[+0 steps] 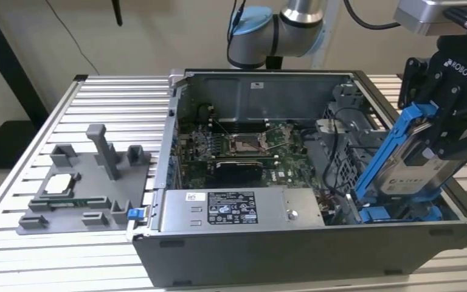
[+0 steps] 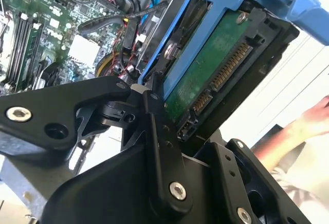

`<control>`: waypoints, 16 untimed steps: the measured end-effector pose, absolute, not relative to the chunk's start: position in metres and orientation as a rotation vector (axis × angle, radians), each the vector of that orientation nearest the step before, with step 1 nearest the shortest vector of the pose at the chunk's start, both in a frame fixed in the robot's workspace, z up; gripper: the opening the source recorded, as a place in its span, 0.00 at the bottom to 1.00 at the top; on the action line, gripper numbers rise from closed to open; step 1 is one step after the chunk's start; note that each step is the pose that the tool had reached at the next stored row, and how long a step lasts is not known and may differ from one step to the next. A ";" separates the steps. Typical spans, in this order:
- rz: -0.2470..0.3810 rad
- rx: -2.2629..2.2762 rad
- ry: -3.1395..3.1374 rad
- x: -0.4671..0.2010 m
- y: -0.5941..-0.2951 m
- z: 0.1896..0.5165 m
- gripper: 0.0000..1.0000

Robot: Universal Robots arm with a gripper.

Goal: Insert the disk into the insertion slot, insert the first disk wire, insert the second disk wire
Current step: 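Insert the disk into the insertion slot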

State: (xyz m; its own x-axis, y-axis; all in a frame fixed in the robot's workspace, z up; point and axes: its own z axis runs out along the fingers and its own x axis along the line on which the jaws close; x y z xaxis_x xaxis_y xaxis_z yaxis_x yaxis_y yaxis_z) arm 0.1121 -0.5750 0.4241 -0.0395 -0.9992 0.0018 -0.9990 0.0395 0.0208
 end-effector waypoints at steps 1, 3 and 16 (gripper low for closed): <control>-0.022 2.166 -2.254 0.112 -0.575 0.423 0.00; -0.021 2.166 -2.254 0.112 -0.575 0.423 0.00; -0.022 2.166 -2.254 0.112 -0.575 0.419 0.00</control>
State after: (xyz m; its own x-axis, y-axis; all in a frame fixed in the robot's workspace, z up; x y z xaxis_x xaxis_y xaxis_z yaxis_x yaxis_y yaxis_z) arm 0.1121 -0.5750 0.4193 -0.0396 -0.9992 0.0012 -0.9990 0.0396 0.0208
